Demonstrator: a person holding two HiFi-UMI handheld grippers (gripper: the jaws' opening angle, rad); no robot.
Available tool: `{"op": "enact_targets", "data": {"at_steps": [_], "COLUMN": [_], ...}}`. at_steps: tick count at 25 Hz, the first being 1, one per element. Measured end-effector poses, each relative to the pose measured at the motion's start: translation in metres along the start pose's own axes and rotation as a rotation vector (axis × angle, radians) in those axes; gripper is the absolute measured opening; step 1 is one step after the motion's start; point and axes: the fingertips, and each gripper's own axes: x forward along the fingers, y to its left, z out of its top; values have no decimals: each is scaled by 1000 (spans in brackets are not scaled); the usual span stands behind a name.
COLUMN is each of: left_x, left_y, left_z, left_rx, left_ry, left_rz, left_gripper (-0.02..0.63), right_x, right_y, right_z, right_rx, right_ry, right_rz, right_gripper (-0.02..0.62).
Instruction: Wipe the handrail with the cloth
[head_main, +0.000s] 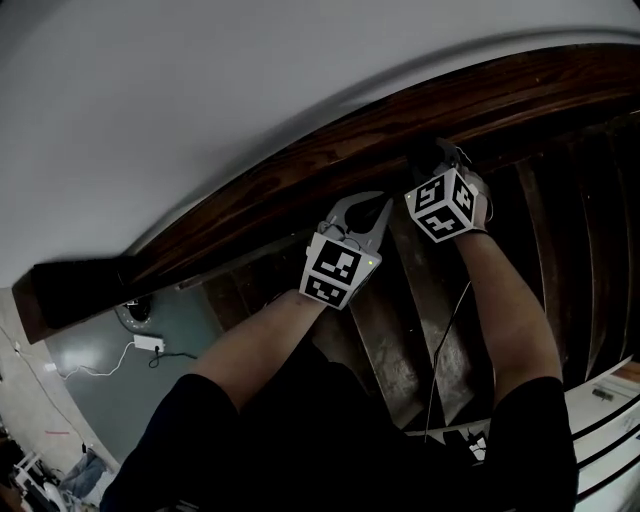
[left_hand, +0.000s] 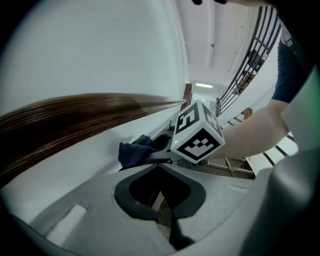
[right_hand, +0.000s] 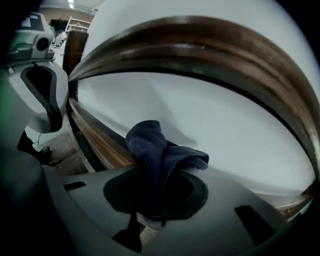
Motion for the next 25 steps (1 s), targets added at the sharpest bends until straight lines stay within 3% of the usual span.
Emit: {"op": "enact_targets", "data": {"at_steps": [5, 9, 25], "left_x": [-13, -27, -126], "left_y": [17, 32, 119], "left_z": [-26, -42, -133], "left_rx": [-31, -60, -162], "left_ry": [14, 3, 9], "left_rz": [29, 66, 284], "left_gripper": [3, 3, 3], "right_x": [15, 25, 76], "right_y": [15, 43, 205], "right_z": [4, 20, 109], "right_rx": [-74, -71, -150], "right_ry": [49, 46, -32], "right_rz": [8, 50, 253], "right_gripper": [89, 88, 89]}}
